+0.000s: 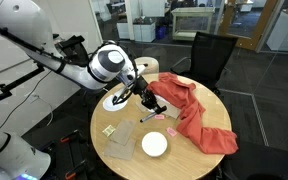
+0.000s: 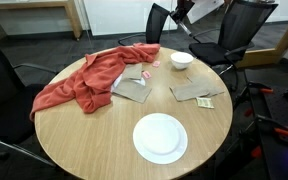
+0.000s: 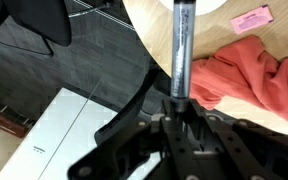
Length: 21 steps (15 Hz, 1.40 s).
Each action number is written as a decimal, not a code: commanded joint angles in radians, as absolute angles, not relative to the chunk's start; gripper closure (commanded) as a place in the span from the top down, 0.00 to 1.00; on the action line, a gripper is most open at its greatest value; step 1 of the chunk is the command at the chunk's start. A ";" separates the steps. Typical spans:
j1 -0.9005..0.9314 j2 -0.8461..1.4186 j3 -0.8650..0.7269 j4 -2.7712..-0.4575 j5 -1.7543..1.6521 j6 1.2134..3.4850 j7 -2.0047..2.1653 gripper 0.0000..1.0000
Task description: Place the black marker in the white bowl
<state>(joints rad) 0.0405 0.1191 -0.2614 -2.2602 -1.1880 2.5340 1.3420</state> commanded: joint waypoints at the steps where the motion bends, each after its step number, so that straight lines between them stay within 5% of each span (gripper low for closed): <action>1: -0.012 0.109 -0.212 -2.279 -1.293 2.481 1.517 0.05; 14: -0.100 0.222 -0.183 -2.298 -1.505 2.460 2.010 0.05; 15: -0.108 0.209 -0.179 -2.299 -1.482 2.473 1.957 0.20; 18: -0.112 0.228 -0.174 -2.298 -1.484 2.473 1.978 0.20; 19: -0.108 0.228 -0.176 -2.292 -1.501 2.460 2.014 0.05; 21: -0.106 0.240 -0.173 -2.277 -1.523 2.461 2.074 0.05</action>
<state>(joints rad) -0.0870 0.2304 -0.1988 -2.2961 -1.4844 2.4792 1.9945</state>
